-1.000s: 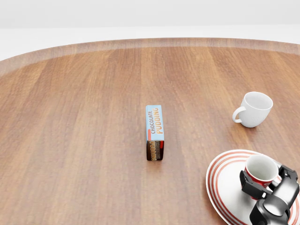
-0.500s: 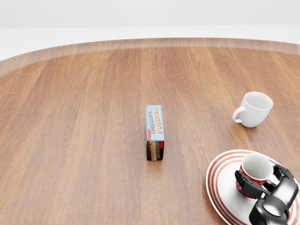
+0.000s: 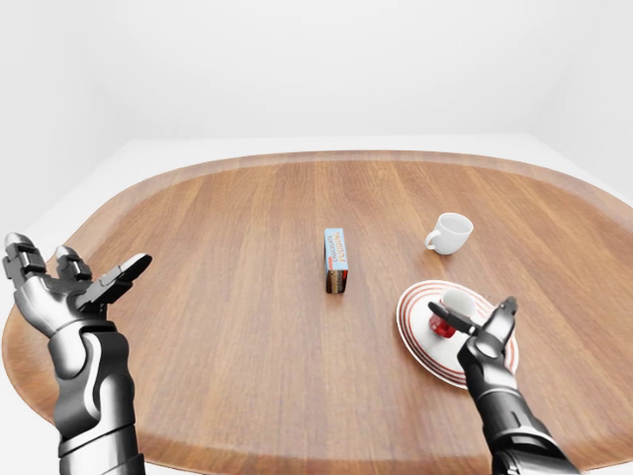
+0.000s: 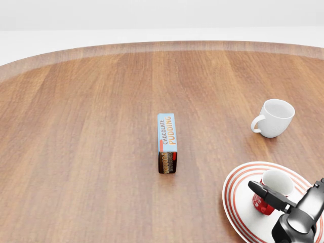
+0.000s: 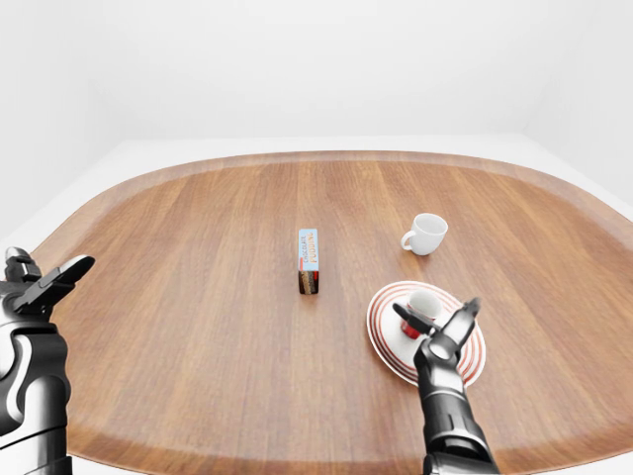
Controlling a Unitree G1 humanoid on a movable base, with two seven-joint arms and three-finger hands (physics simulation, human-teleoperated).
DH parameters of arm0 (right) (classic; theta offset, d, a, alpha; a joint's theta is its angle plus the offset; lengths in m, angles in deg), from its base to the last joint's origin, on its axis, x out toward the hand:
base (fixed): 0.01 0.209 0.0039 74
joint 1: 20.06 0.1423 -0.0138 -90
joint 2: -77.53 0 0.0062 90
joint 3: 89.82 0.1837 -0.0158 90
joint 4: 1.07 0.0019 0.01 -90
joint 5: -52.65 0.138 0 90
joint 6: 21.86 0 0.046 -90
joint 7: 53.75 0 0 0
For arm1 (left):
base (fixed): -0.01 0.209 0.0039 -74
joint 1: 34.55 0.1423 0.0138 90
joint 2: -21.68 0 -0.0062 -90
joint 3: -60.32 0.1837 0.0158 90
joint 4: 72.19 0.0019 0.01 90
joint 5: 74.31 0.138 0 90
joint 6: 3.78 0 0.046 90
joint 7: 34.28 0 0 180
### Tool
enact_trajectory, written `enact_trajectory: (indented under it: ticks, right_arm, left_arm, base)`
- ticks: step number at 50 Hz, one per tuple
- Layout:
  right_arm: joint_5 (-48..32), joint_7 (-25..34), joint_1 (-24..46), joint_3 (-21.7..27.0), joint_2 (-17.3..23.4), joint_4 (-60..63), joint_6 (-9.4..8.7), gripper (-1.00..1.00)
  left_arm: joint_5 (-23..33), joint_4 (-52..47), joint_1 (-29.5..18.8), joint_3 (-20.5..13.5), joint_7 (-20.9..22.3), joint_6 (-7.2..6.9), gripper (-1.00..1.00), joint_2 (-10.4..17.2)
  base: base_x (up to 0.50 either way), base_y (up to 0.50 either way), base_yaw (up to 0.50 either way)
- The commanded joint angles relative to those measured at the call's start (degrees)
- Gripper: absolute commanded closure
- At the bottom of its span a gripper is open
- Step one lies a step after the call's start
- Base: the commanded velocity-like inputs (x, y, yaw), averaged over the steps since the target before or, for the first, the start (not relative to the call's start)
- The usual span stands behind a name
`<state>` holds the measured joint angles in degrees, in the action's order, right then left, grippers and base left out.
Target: Pick up the red mug and put it on the plate
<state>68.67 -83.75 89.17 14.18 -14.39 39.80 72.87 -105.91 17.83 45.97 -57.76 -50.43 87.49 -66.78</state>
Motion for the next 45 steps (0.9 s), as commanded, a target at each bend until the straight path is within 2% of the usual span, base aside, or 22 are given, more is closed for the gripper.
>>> enact_trajectory:
  ticks: [1, 7, 15, 18, 38, 45]
  right_arm:
    - [-1.4, 0.0, -9.0, 0.6, -1.4, 27.4, -9.73, -1.0]
    - [-3.9, 0.0, -15.2, 4.9, -4.3, 55.3, -9.73, -1.0]
    - [-7.4, 0.2, -18.4, 8.7, -7.2, 77.1, -9.73, -1.0]
    - [-9.3, 4.2, -19.0, 8.3, -8.3, 78.6, -9.73, -1.0]
    - [-10.8, 5.9, -18.7, 8.7, -9.5, 77.2, -9.73, -1.0]
    - [-10.8, 6.1, -18.8, 8.5, -9.7, 76.7, -9.73, -1.0]
  left_arm:
    - [0.0, 0.2, -0.1, 0.0, -0.1, 0.08, -1.0, 0.1]
    - [0.0, 0.3, -0.3, 0.1, -0.1, 0.1, -1.0, 0.1]
    - [0.0, 0.2, -0.3, 0.1, -0.1, 0.01, -1.0, 0.2]
    - [0.0, 0.2, -0.3, 0.1, -0.1, 0.01, -1.0, 0.1]
    - [0.0, 0.0, -0.1, 0.1, -0.1, -0.02, -1.0, 0.0]
    - [-0.1, -0.7, 0.1, 0.0, -0.4, -0.47, -1.0, 0.0]
  base:
    - [0.0, 0.0, 0.0]
    - [0.0, 0.0, 0.0]
    - [0.0, 0.0, 0.0]
    - [0.0, 0.0, 0.0]
    - [0.0, 0.0, 0.0]
    - [0.0, 0.0, 0.0]
